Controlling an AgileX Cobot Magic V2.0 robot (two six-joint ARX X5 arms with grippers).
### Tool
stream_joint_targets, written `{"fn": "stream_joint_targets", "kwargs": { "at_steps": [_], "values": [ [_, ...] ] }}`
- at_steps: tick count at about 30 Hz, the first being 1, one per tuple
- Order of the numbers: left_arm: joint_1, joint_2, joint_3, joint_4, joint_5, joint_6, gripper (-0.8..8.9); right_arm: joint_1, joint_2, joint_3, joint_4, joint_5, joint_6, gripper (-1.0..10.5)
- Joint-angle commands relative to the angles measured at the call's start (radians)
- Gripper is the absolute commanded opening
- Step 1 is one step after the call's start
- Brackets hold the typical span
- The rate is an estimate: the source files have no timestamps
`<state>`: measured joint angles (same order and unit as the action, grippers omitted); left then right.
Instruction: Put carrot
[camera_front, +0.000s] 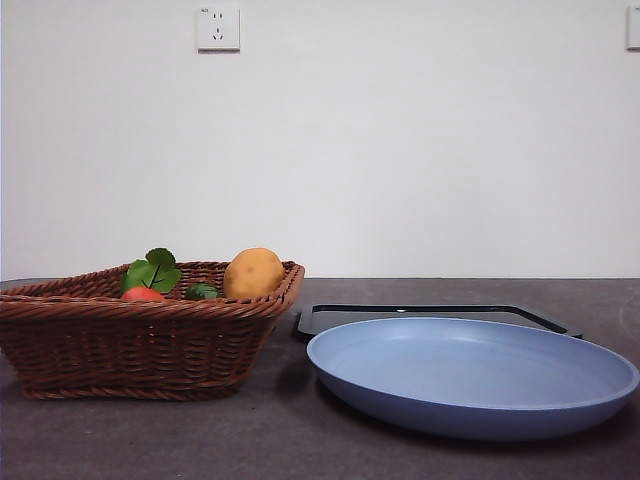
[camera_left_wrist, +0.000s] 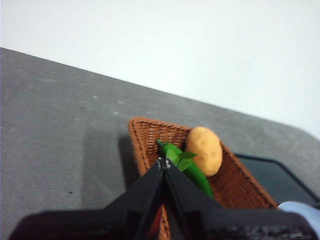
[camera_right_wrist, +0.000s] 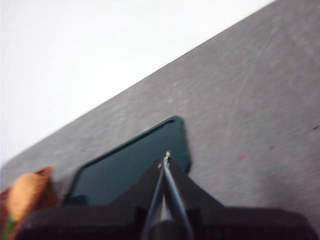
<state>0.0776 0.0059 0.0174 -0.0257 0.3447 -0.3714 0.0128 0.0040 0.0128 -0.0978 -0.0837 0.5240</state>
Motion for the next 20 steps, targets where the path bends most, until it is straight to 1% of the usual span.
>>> {"fn": "stream_joint_targets", "kwargs": {
  "at_steps": [1, 4, 11, 14, 17, 20],
  "values": [
    [0.002, 0.000, 0.013, -0.005, 0.002, -0.074, 0.07, 0.002, -0.003, 0.013, 0.014, -0.073, 0.062, 0.1],
    [0.002, 0.023, 0.067, -0.045, -0.003, -0.075, 0.07, 0.002, 0.014, 0.053, 0.005, -0.129, 0.063, 0.1],
    [0.002, 0.197, 0.257, -0.134, -0.003, -0.070, 0.07, 0.002, 0.146, 0.253, -0.115, -0.136, 0.056, 0.1],
    [0.002, 0.290, 0.333, -0.138, 0.011, -0.066, 0.07, 0.002, 0.227, 0.351, -0.154, -0.154, 0.011, 0.1],
    [0.001, 0.381, 0.409, -0.152, 0.069, -0.029, 0.07, 0.002, 0.318, 0.457, -0.230, -0.158, -0.032, 0.1],
    [0.000, 0.467, 0.485, -0.206, 0.108, 0.016, 0.07, 0.002, 0.417, 0.560, -0.318, -0.198, -0.101, 0.1]
  ]
}}
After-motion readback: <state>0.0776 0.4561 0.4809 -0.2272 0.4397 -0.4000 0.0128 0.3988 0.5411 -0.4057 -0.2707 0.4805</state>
